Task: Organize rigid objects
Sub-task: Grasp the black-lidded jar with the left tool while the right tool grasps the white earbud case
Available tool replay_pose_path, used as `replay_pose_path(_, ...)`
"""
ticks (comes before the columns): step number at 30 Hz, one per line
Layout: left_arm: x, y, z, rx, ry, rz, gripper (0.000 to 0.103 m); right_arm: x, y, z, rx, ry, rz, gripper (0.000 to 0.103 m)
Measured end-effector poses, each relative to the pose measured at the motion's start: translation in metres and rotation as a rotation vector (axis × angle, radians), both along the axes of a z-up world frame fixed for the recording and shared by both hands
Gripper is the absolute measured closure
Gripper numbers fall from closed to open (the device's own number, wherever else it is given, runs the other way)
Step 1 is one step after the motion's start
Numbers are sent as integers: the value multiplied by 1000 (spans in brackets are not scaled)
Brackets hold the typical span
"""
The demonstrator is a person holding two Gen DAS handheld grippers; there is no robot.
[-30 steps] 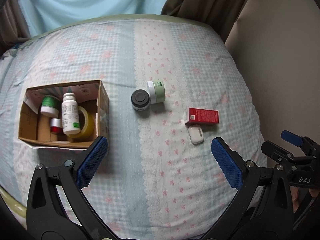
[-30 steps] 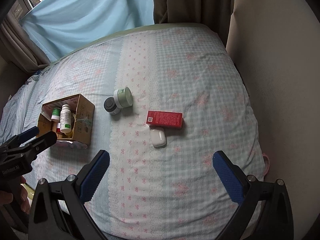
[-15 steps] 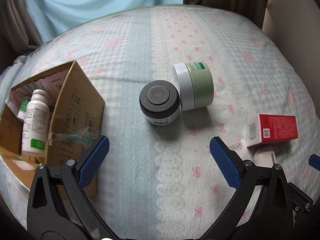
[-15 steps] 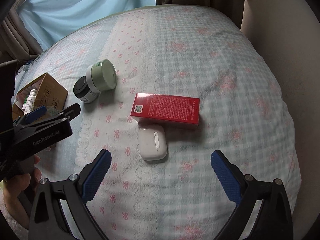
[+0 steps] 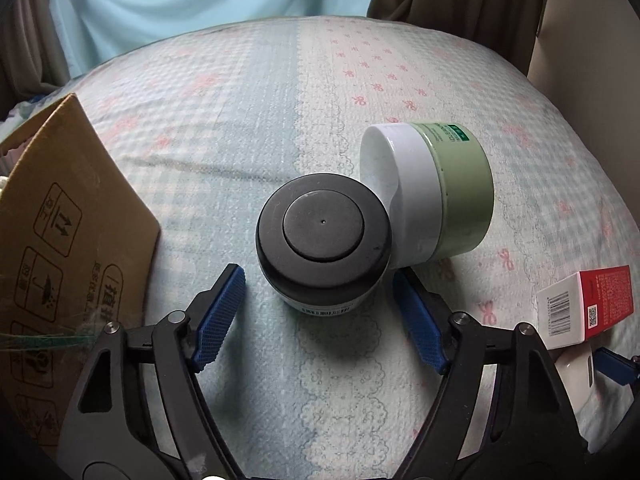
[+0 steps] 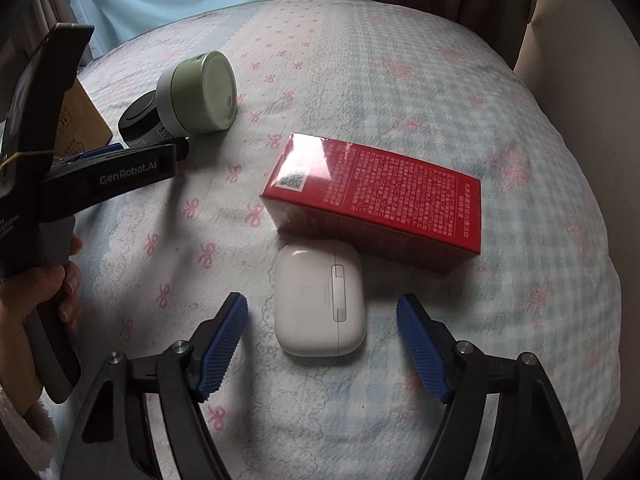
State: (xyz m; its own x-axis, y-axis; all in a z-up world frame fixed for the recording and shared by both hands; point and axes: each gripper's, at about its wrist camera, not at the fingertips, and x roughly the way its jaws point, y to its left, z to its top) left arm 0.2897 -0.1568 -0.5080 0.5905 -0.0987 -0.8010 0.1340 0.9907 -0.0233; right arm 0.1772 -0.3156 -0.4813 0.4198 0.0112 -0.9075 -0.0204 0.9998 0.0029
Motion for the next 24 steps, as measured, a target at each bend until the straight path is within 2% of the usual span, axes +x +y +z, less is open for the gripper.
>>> replay_pose_path(7, 11, -2, -1, -25, -24, -72, 32, 8, 6, -3, -35, -23, -14, 33)
replay_pose_path(11, 12, -4, 0, -23, -30, -92, 40, 9, 14, -1, -45, -31, -11, 45)
replay_pose_path(14, 12, 0, 1, -32, -31, -83, 50, 10, 19, 1, -59, -34, -10, 53)
replay_pose_path(18, 12, 2, 1, -48, -30, -91, 50, 10, 20, 3, -60, -35, -17, 62)
replay_pose_path(24, 8, 2, 2, -52, -31, -90, 50, 11, 20, 2, -60, -37, -18, 62)
